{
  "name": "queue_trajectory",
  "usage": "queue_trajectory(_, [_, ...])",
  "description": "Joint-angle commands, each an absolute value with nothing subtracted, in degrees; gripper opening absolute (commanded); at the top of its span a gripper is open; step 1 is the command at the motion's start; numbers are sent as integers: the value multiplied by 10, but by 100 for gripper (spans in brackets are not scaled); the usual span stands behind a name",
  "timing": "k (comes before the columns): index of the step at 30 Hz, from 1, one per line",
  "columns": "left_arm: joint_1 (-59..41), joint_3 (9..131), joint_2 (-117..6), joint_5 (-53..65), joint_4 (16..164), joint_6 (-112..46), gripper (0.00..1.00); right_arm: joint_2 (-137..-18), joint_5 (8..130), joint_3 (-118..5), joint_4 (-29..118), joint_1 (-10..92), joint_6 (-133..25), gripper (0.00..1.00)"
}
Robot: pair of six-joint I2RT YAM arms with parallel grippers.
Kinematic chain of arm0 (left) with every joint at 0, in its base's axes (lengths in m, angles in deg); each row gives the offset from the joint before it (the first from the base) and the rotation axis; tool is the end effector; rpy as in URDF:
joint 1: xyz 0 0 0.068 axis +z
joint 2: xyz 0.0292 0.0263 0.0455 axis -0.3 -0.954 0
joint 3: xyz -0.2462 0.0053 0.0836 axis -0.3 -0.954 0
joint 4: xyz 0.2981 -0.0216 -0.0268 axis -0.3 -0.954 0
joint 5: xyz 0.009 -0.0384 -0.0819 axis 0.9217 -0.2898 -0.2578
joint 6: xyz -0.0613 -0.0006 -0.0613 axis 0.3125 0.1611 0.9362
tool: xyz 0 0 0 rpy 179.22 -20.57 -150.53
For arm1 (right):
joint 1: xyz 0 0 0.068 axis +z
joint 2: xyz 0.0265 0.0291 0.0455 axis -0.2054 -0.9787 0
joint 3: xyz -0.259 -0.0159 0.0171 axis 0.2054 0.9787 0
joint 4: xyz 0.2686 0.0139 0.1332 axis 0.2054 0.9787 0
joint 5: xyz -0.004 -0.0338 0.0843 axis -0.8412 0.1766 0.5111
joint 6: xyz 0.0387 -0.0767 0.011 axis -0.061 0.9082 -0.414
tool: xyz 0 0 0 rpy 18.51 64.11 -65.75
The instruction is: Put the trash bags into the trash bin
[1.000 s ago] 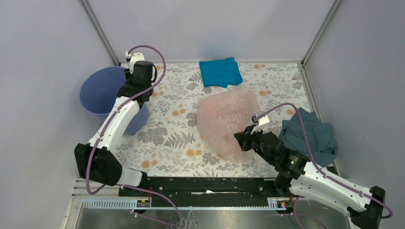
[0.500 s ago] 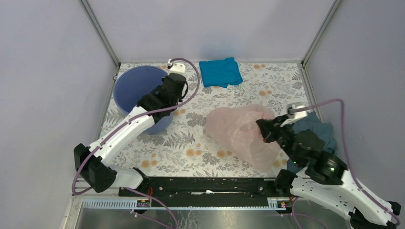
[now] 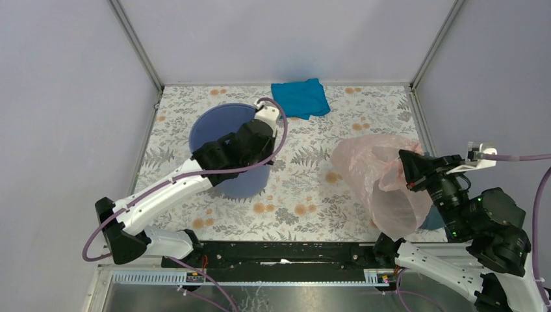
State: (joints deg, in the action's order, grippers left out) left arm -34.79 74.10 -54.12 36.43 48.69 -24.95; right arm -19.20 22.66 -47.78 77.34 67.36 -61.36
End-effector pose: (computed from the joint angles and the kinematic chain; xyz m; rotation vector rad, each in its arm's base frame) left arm 0.2361 -0.2579 0.3425 0.3947 2.1302 -0.3030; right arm 0.0878 0.0435 0.4777 0.0554 1.4485 0.5358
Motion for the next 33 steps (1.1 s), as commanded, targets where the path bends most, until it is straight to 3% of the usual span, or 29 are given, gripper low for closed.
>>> queue_trajectory(1, [-406,773,-566,275,527,-172,0,-194,210,-519,783,677,-595,5])
queue_trajectory(8, [-436,782,-605,190,603,-149,2,-195,230,-543,762,677,-597,5])
queue_trajectory(11, [-438,783,-611,186,611,-152,16,-209,237,-560,734,677,-582,5])
queue_trajectory(16, [-439,770,-574,163,626,-167,52,-266,293,-605,652,678,-547,5])
queue_trajectory(24, [-438,660,-394,151,714,-186,91,-447,439,-675,522,677,-541,6])
queue_trajectory(28, [-438,603,-290,164,736,-194,98,-554,554,-751,461,677,-583,6])
queue_trajectory(33, [-438,550,-165,218,730,-199,99,-660,680,-812,304,677,-693,6])
